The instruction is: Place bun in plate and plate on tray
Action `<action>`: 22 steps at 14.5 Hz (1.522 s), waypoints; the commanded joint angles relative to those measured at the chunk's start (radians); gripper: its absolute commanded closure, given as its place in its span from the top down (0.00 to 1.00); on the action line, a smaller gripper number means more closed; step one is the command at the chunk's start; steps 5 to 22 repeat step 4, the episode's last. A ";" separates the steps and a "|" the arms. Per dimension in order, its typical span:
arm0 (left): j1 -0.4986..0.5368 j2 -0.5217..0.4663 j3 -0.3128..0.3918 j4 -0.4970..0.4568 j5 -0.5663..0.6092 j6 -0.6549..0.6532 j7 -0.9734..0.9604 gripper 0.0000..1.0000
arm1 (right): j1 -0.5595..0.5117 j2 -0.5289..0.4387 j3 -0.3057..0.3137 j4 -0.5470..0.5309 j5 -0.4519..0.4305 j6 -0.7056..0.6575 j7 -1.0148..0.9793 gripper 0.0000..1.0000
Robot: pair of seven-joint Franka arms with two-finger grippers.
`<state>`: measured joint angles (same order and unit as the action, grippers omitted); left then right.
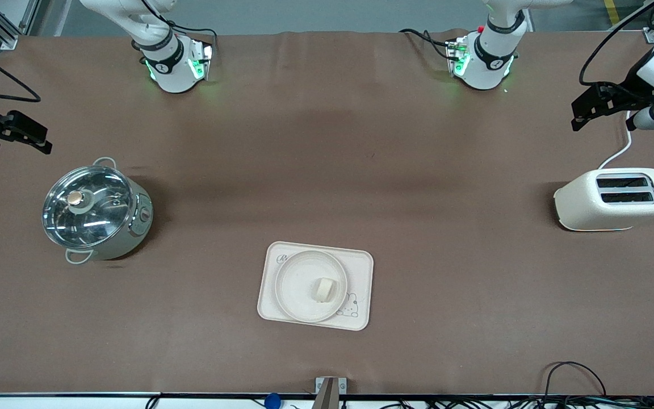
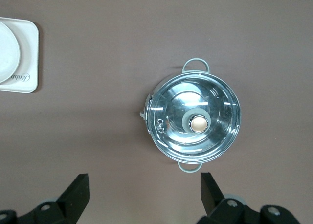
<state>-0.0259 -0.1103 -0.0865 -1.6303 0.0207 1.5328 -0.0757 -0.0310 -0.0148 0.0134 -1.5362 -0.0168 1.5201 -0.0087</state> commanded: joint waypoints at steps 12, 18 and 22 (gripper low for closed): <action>-0.005 0.021 -0.001 0.033 -0.015 -0.008 0.020 1.00 | -0.009 -0.028 0.011 -0.007 -0.008 -0.021 -0.001 1.00; -0.005 0.021 -0.001 0.033 -0.015 -0.008 0.020 1.00 | -0.009 -0.028 0.011 -0.007 -0.008 -0.021 -0.001 1.00; -0.005 0.021 -0.001 0.033 -0.015 -0.008 0.020 1.00 | -0.009 -0.028 0.011 -0.007 -0.008 -0.021 -0.001 1.00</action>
